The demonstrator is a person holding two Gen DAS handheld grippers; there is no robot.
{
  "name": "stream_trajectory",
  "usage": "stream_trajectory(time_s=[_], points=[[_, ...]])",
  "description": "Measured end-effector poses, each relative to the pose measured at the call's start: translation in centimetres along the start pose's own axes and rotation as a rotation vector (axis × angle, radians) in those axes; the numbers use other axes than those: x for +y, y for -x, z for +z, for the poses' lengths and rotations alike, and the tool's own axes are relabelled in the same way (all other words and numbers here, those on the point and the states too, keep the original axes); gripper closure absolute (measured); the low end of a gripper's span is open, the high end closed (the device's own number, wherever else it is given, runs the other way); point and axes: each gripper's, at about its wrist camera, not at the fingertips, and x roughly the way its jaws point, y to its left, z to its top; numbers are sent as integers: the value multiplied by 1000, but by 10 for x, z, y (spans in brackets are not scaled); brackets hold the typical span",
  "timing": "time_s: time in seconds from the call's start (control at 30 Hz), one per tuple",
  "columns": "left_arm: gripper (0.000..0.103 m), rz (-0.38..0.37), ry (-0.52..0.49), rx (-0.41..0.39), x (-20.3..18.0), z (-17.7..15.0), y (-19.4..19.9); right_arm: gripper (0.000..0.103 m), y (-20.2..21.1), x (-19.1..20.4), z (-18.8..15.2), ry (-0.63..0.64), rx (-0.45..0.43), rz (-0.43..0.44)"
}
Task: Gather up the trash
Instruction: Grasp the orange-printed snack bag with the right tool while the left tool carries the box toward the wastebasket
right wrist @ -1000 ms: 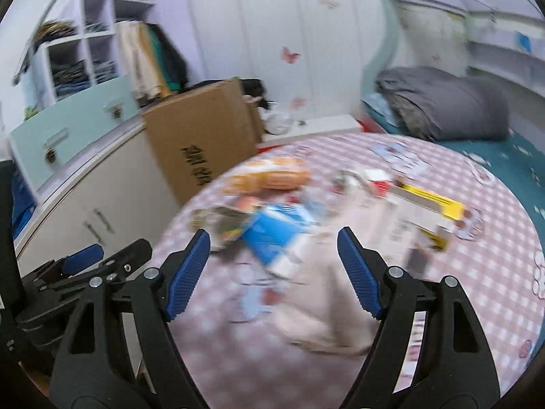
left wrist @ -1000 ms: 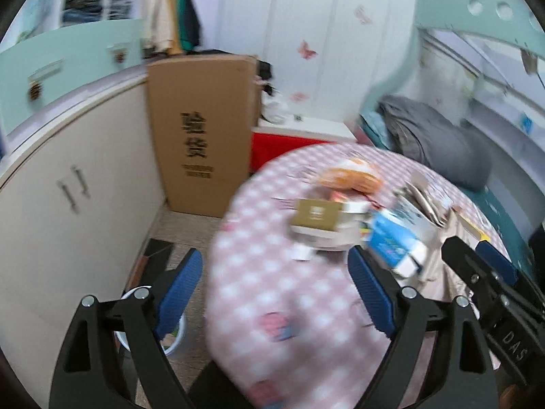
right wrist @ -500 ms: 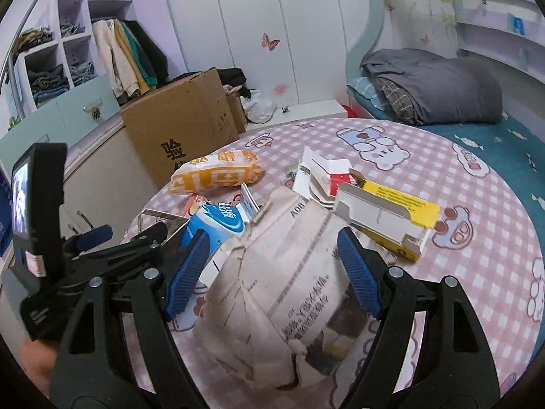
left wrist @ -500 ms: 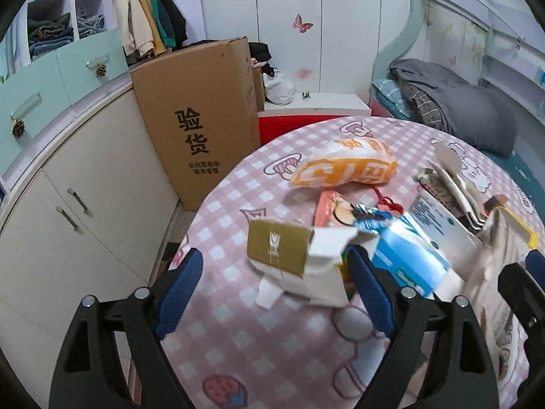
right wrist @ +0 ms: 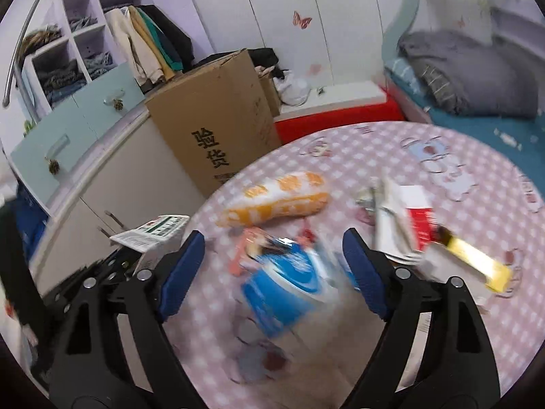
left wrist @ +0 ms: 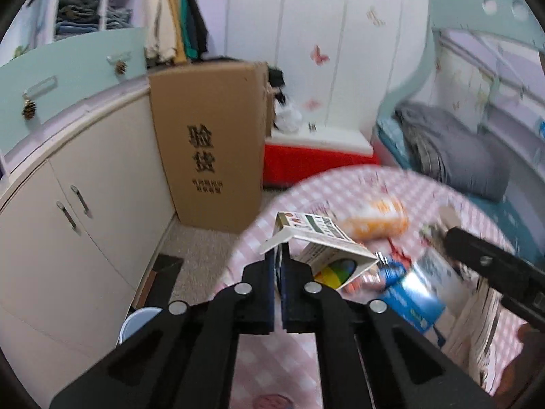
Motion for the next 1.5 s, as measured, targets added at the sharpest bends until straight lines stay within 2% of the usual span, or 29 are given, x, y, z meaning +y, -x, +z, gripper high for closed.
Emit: stream_trajectory(time_s=[0.2,0.37,0.43,0.47,0.5,0.53,0.57,0.6,0.83,0.97,1.2,1.27,1.5], points=[[100,61,62,-49,37,22,-5,15,-48,13,27,-98,82,-55],[100,81,94,-52,65,29,-17,15,-94,8,36,-136,178,-167],[100,82,103,-47,73,29,-21,15,-104,6,35,-144,192,-161],[100,80,107,-43,78,29,-23,21,-106,5,34,-134,193,-172],[100,76,109,-38,83,28,-25,46,-108,6,33,-126,188,-175],[100,73,111,-37,88,26,-27,58,-109,7,31,-123,190,-161],[100,70,116,-31,94,25,-29,67,-109,8,29,-119,190,-156],[100,66,124,-27,98,23,-30,68,-109,11,28,-107,183,-157],[100,51,182,-5,136,9,-31,71,-92,56,25,12,98,-102],[100,62,214,5,160,-1,-28,71,-90,94,13,74,95,-40],[100,124,291,33,223,-27,-21,71,-112,178,-39,211,159,89],[100,142,341,49,244,-38,-20,71,-126,203,-61,244,196,124],[100,232,454,129,320,-85,-32,71,-174,259,-122,338,324,181]])
